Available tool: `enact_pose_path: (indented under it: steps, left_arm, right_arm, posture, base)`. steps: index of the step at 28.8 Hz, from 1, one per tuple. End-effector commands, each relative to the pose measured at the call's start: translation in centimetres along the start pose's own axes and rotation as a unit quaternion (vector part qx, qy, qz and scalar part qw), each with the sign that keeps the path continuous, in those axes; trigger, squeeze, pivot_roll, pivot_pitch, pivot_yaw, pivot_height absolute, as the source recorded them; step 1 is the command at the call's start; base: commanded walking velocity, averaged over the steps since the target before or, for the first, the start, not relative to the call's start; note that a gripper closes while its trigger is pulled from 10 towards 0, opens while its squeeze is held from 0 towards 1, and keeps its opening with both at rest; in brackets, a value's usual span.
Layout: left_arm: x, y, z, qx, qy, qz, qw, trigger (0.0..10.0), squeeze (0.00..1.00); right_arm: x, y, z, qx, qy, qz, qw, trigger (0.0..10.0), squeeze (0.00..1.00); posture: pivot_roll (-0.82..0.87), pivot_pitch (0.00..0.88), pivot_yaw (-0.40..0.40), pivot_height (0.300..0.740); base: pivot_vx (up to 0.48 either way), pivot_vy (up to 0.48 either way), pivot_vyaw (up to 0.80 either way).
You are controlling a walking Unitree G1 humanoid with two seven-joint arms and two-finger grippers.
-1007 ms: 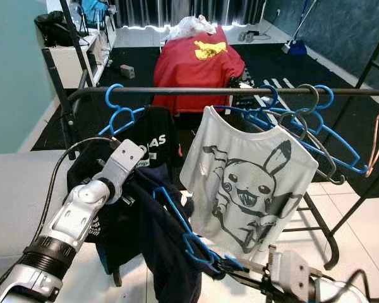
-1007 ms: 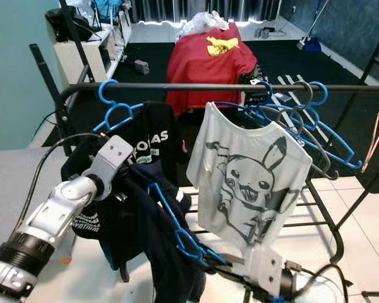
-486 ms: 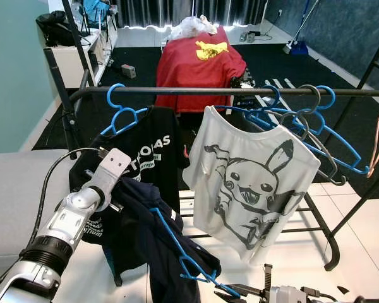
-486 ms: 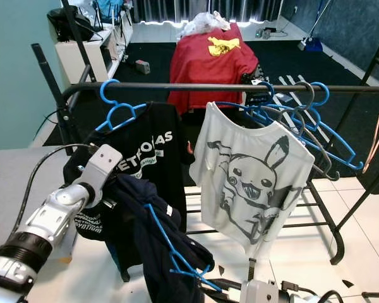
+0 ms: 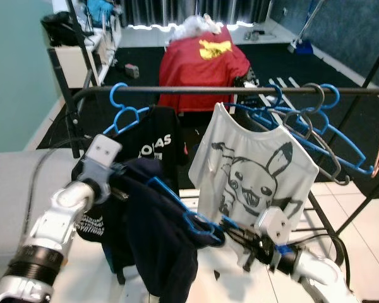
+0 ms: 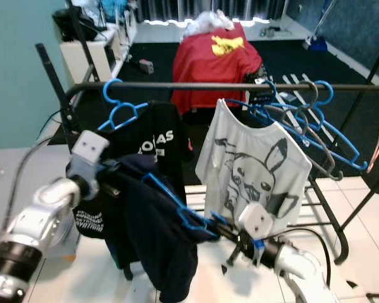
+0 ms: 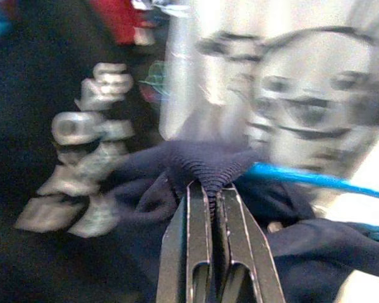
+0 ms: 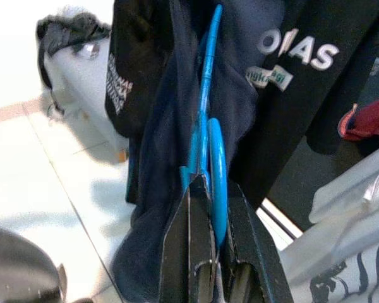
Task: Hang hanger
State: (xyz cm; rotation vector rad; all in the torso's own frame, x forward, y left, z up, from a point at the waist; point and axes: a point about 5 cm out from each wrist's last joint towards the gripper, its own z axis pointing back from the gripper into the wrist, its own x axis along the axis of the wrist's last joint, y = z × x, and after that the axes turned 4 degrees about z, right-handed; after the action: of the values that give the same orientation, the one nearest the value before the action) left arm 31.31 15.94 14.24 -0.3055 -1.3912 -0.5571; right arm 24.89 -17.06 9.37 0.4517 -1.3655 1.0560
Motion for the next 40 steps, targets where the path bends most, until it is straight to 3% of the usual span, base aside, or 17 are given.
enact_pose_path:
  steps: [1,4,5,6,8,12,17,18,20,21,22,25,26,27,28,36,40]
  left_arm:
    - [-0.8,-1.1,0.5,-0.038,0.026,0.003,0.999,0.0,0.00]
    - [-2.1,-2.4,1.1,-0.077,0.062,0.000,0.995,0.0,0.00]
    - [-3.9,-3.6,2.2,-0.108,0.112,0.002,0.988,0.0,0.00]
    - [-3.9,-3.6,2.2,-0.108,0.112,0.002,0.988,0.0,0.00]
    - [-6.6,-4.4,3.0,-0.092,0.177,-0.014,0.980,0.0,0.00]
    - [-6.7,-3.8,2.1,-0.031,0.177,-0.034,0.983,0.0,0.00]
    - [-6.3,-3.2,1.8,-0.012,0.171,-0.035,0.985,0.0,0.00]
    - [-6.3,-1.5,1.7,0.026,0.176,-0.048,0.983,0.0,0.00]
    - [-6.3,-1.5,1.7,0.026,0.176,-0.048,0.983,0.0,0.00]
    - [-6.2,0.2,2.1,0.062,0.187,-0.057,0.979,0.0,0.00]
    - [-6.3,1.8,2.6,0.093,0.201,-0.067,0.973,0.0,0.00]
    - [-6.4,3.1,3.2,0.116,0.217,-0.073,0.966,0.0,0.00]
    - [-6.7,4.2,3.9,0.132,0.238,-0.080,0.959,0.0,0.00]
    - [-6.7,4.2,3.9,0.132,0.238,-0.080,0.959,0.0,0.00]
    - [-7.1,5.0,4.5,0.143,0.256,-0.086,0.952,0.0,0.00]
    - [-9.1,6.3,5.9,0.154,0.300,-0.102,0.936,0.0,0.00]
    - [-9.6,6.1,5.9,0.156,0.304,-0.098,0.935,0.0,0.00]
  right_arm:
    - [-0.6,0.9,-0.4,0.053,0.020,0.011,0.998,0.0,0.00]
    - [-1.2,1.6,-1.1,0.107,0.033,0.021,0.994,0.0,0.00]
    - [-2.3,2.1,-1.9,0.156,0.054,0.019,0.986,0.0,0.00]
    - [-2.3,2.1,-1.9,0.156,0.054,0.019,0.986,0.0,0.00]
    - [-3.0,3.0,-4.0,0.241,0.067,0.008,0.968,0.0,0.00]
    - [-2.9,3.9,-6.0,0.322,0.089,0.024,0.942,0.0,0.00]
    - [-2.6,4.1,-6.5,0.338,0.088,0.039,0.936,0.0,0.00]
    - [-1.9,3.8,-6.9,0.346,0.073,0.054,0.934,0.0,0.00]
    - [-1.9,3.8,-6.9,0.346,0.073,0.054,0.934,0.0,0.00]
    - [-1.3,3.4,-6.9,0.351,0.056,0.067,0.932,0.0,0.00]
    - [-0.9,3.0,-6.3,0.353,0.042,0.071,0.932,0.0,0.00]
    - [-0.9,2.6,-5.4,0.361,0.035,0.068,0.929,0.0,0.00]
    - [-1.0,2.2,-3.4,0.367,0.037,0.063,0.927,0.0,0.00]
    - [-1.0,2.2,-3.4,0.367,0.037,0.063,0.927,0.0,0.00]
    - [-1.2,1.8,-1.6,0.372,0.041,0.062,0.925,0.0,0.00]
    - [0.1,0.4,3.4,0.352,0.045,0.061,0.933,0.0,0.00]
    - [1.5,1.0,5.2,0.374,0.037,0.050,0.925,0.0,0.00]
  posture:
    - [-0.02,0.064,0.009,0.740]
    - [-0.02,0.064,0.003,0.740]
    - [-0.01,0.070,-0.004,0.740]
    - [-0.01,0.070,-0.004,0.740]
    - [-0.01,0.073,-0.017,0.740]
    - [0.01,0.070,-0.038,0.740]
    - [0.02,0.066,-0.044,0.740]
    - [0.02,0.064,-0.047,0.740]
    - [0.02,0.064,-0.047,0.740]
    - [0.01,0.065,-0.040,0.740]
    - [0.00,0.066,-0.037,0.740]
    - [-0.01,0.065,-0.033,0.740]
    - [-0.02,0.068,-0.029,0.740]
    - [-0.02,0.068,-0.029,0.740]
    - [-0.03,0.070,-0.030,0.740]
    - [-0.05,0.072,-0.028,0.740]
    - [-0.04,0.067,-0.027,0.740]
  base:
    - [0.000,0.000,0.00]
    - [0.000,0.000,0.00]
    - [0.000,0.000,0.00]
    - [0.000,0.000,0.00]
    - [0.000,0.000,0.00]
    - [0.000,0.000,0.00]
    - [0.000,0.000,0.00]
    - [0.000,0.000,0.00]
    - [0.000,0.000,0.00]
    - [0.000,0.000,0.00]
    - [0.000,0.000,0.00]
    - [0.000,0.000,0.00]
    - [0.000,0.000,0.00]
    - [0.000,0.000,0.00]
    - [0.000,0.000,0.00]
    - [0.000,0.000,0.00]
    - [0.000,0.000,0.00]
